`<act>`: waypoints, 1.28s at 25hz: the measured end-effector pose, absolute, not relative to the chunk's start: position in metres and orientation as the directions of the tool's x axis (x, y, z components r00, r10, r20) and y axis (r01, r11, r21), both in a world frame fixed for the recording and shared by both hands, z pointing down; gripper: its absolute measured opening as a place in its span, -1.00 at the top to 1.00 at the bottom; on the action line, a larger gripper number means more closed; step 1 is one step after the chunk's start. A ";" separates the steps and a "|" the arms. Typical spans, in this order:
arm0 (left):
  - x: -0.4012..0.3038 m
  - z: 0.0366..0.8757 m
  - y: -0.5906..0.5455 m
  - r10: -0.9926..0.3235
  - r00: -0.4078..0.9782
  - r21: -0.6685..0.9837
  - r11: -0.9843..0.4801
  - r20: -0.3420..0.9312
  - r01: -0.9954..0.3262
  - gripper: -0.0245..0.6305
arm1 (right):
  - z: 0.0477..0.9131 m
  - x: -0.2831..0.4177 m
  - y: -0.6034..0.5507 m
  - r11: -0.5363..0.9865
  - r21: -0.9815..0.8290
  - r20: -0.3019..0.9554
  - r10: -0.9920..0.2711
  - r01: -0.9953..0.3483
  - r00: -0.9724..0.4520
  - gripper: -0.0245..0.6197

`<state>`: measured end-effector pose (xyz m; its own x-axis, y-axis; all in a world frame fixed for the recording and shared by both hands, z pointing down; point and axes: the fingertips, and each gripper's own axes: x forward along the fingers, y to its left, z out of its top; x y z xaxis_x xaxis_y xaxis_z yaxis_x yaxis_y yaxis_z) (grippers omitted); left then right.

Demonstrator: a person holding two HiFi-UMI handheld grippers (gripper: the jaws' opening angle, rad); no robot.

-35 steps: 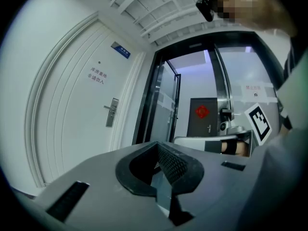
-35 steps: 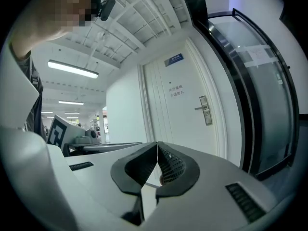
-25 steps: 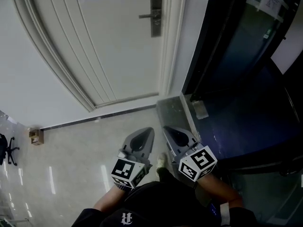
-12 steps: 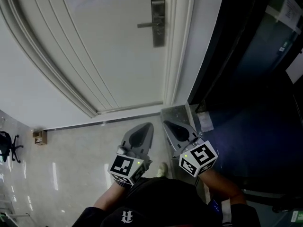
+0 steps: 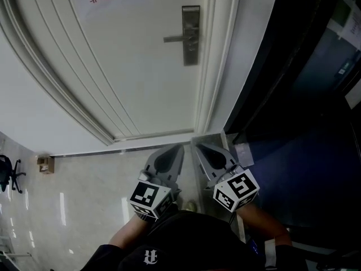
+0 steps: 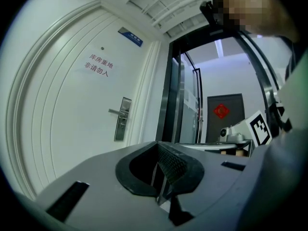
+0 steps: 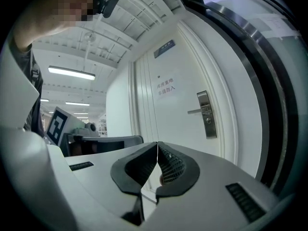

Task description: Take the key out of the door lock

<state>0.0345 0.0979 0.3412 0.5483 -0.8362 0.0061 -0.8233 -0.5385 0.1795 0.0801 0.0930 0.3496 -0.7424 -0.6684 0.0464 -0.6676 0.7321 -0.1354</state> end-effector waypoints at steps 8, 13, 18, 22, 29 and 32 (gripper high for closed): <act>0.021 0.340 0.031 -0.822 0.570 0.168 -0.563 -0.014 -0.809 0.91 | 0.355 0.069 0.031 0.707 -0.129 0.052 -0.696 -0.696 -0.716 0.88; 0.013 0.338 -0.023 -0.792 0.610 0.158 -0.606 -0.022 -0.780 0.91 | 0.354 0.057 -0.023 0.674 -0.117 0.051 -0.730 -0.730 -0.682 0.88; -0.002 0.338 -0.075 -0.762 0.648 0.156 -0.642 -0.018 -0.751 0.91 | 0.352 0.042 -0.080 0.636 -0.089 0.040 -0.767 -0.767 -0.640 0.88; -0.013 0.342 -0.107 -0.740 0.672 0.166 -0.665 -0.016 -0.728 0.91 | 0.352 0.044 -0.129 0.572 -0.031 0.046 -0.819 -0.820 -0.572 0.88; -0.023 0.354 -0.148 -0.734 0.679 0.209 -0.663 0.010 -0.719 0.91 | 0.351 0.055 -0.202 0.481 0.159 0.054 -0.876 -0.862 -0.479 0.87; -0.020 0.355 -0.166 -0.740 0.673 0.211 -0.656 0.014 -0.725 0.91 | 0.350 0.058 -0.226 0.477 0.188 0.052 -0.878 -0.859 -0.476 0.87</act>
